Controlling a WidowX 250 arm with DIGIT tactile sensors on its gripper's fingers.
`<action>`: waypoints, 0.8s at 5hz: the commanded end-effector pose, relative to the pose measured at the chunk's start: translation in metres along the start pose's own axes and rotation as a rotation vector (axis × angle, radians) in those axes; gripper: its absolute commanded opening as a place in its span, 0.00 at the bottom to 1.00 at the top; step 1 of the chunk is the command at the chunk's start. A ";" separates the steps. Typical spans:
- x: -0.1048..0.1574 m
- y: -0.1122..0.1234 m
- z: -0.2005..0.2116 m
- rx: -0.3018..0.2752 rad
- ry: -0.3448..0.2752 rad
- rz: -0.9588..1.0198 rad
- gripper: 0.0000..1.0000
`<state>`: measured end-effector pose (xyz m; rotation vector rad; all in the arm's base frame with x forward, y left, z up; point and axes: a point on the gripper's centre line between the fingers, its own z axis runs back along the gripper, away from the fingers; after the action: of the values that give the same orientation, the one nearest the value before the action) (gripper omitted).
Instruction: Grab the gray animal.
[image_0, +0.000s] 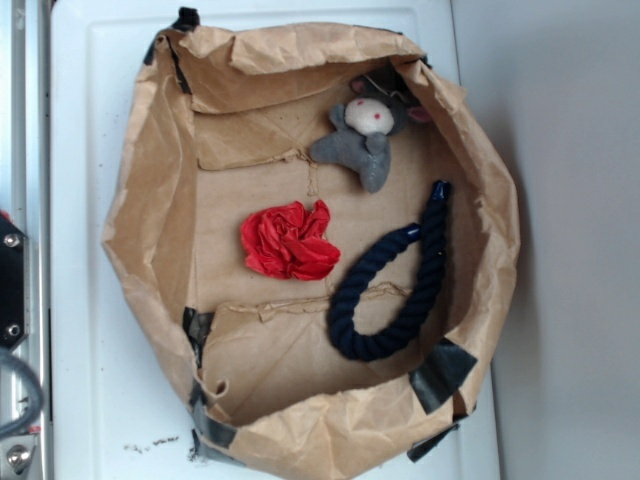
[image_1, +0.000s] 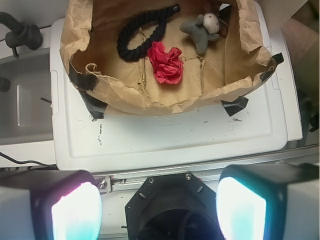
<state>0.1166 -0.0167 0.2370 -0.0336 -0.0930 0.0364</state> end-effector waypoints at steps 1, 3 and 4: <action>0.000 0.000 0.000 0.000 0.000 0.000 1.00; 0.094 0.026 -0.069 0.016 0.018 0.159 1.00; 0.094 0.026 -0.069 0.016 0.018 0.159 1.00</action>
<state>0.2110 0.0042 0.1649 -0.0240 -0.0249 0.1772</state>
